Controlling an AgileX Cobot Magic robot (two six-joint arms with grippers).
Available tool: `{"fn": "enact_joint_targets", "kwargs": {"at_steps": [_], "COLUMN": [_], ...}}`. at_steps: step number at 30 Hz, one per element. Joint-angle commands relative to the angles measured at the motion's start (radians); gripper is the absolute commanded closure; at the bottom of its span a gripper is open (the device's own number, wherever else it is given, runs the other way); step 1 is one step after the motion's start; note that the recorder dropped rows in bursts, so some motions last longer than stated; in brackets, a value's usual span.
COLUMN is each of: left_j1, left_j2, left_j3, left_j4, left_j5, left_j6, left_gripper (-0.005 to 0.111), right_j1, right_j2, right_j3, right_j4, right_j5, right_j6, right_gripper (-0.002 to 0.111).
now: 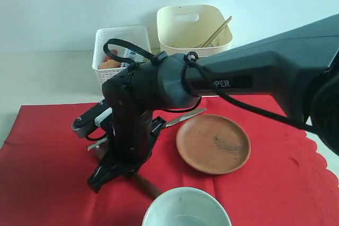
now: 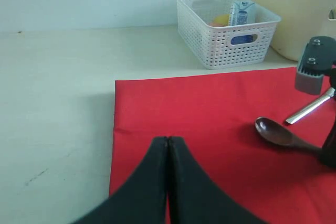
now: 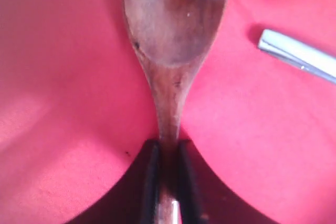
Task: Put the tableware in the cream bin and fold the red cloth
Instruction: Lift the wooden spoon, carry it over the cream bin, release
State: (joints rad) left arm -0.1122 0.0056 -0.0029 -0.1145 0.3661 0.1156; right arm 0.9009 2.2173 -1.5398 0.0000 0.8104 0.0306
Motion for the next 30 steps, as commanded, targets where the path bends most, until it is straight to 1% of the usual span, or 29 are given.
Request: {"fn": "enact_joint_targets", "kwargs": {"at_steps": [1,5,10,13,15,16,17,21,22,26,29,30], "left_j1": [0.003,0.003,0.003,0.003,0.003,0.003,0.003,0.003,0.003,0.003,0.003,0.003], "left_j2": [-0.006,-0.006,-0.006,-0.006,-0.006,-0.006,-0.006,-0.006,-0.006,-0.006,-0.006,-0.006], "left_j3": [0.003,0.003,0.003,0.003,0.003,0.003,0.003,0.003,0.003,0.003,0.003,0.003], "left_j4": [0.000,0.000,0.000,0.000,0.000,0.000,0.000,0.000,0.000,0.000,0.000,0.000], "left_j5": [-0.009,-0.009,-0.009,-0.009,-0.009,-0.009,-0.009,-0.009,-0.009,-0.009,-0.009,-0.009], "left_j6": [-0.007,-0.004,-0.004,-0.003,-0.003,-0.005,-0.005,-0.003,-0.003,-0.003,-0.003,-0.003], "left_gripper": [0.107,0.107,0.107,0.107,0.107,0.107,0.107,0.107,0.107,0.107,0.107,0.107], "right_j1": [0.001,0.001,-0.004,-0.045,-0.089,-0.128,-0.144,-0.282,-0.300,-0.399,-0.480,-0.491], "right_j2": [-0.024,-0.122,-0.284,-0.394,-0.440,-0.464,-0.471,-0.494,-0.494,-0.494,-0.469,-0.459], "right_j3": [-0.007,-0.007,-0.007,-0.007,-0.007,-0.007,-0.007,-0.007,-0.007,-0.007,-0.007,-0.007], "right_j4": [0.000,0.000,-0.041,-0.042,-0.042,-0.038,-0.038,-0.031,-0.031,-0.027,0.026,0.034], "right_j5": [-0.036,-0.065,-0.050,-0.058,-0.056,-0.054,-0.054,-0.071,-0.079,-0.164,-0.321,-0.353], "right_j6": [-0.031,-0.031,-0.045,-0.046,-0.046,-0.046,-0.046,-0.046,-0.046,-0.046,-0.055,-0.055], "right_gripper": [0.108,0.108,0.108,0.108,0.108,0.108,0.108,0.108,0.108,0.108,0.108,0.108]}}
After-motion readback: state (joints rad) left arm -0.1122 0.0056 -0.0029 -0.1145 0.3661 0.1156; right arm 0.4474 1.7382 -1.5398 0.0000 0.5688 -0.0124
